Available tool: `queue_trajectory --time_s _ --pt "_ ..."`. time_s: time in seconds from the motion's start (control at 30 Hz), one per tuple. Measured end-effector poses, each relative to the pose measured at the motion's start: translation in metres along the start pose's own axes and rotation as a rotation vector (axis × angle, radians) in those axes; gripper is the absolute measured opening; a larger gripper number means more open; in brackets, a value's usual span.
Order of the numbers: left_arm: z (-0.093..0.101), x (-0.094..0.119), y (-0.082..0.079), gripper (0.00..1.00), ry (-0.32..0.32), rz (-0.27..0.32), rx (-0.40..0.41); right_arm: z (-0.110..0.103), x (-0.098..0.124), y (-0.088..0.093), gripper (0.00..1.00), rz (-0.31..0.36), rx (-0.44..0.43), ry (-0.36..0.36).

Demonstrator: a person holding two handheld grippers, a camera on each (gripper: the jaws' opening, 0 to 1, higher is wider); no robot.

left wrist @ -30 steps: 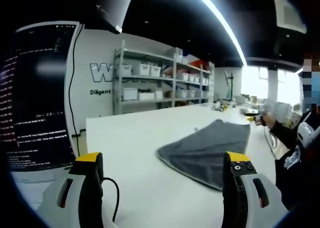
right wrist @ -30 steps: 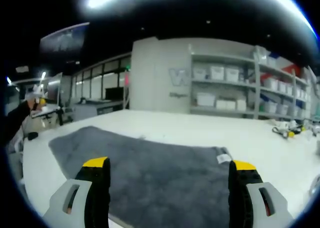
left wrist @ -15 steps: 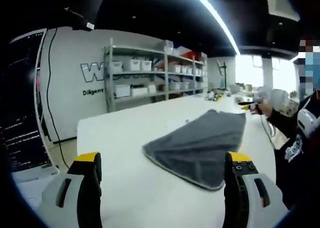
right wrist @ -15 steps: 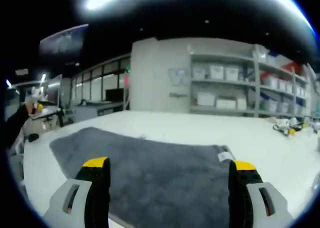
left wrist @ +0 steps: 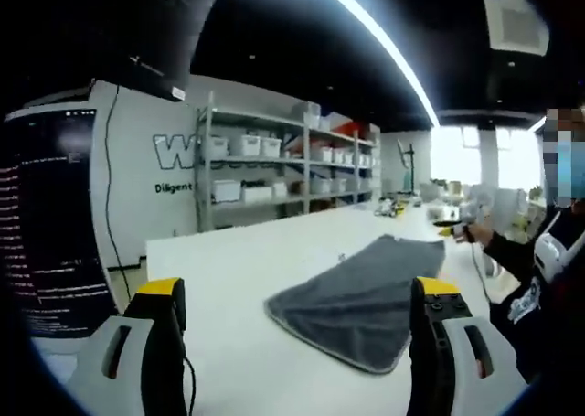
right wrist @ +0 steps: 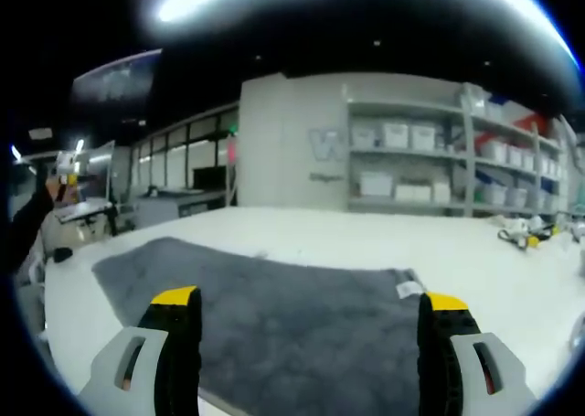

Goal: Open the folded towel by lifting each exposed corner and separating the folded layers until the towel lies flat within the target outline without major curled edges

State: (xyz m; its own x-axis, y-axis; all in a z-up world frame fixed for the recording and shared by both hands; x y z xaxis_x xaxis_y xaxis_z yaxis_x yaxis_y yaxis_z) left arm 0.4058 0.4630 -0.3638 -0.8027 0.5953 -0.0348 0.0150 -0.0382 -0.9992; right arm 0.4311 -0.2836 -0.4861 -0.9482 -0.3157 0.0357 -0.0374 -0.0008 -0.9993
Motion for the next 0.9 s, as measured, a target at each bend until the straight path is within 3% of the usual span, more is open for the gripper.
queue_trajectory --time_s 0.23,0.37,0.67,0.9 --pt "-0.006 -0.004 0.022 0.99 -0.015 -0.038 0.014 -0.001 -0.003 0.006 1.00 -0.012 -0.006 -0.004" --pt "-0.020 -0.006 0.032 0.98 -0.056 -0.050 0.035 -0.001 -0.003 0.006 1.00 -0.010 -0.008 -0.005" --pt "-0.017 -0.012 0.043 0.99 -0.051 -0.051 0.054 0.002 -0.003 0.010 1.00 -0.019 -0.011 0.002" --pt "-0.028 -0.012 0.044 0.98 -0.058 -0.062 0.046 0.000 -0.004 0.010 1.00 -0.018 -0.010 -0.004"
Point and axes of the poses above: the point that each gripper's makers call its tool centre point, and the gripper's own axes: x roughly backward along the fingers, z roughly to its right, y roughly out of its underside, the point moved 4 cm from there along x, roughly backward along the fingers, and after that the axes turned 6 degrees about z, right-handed, at the moved point
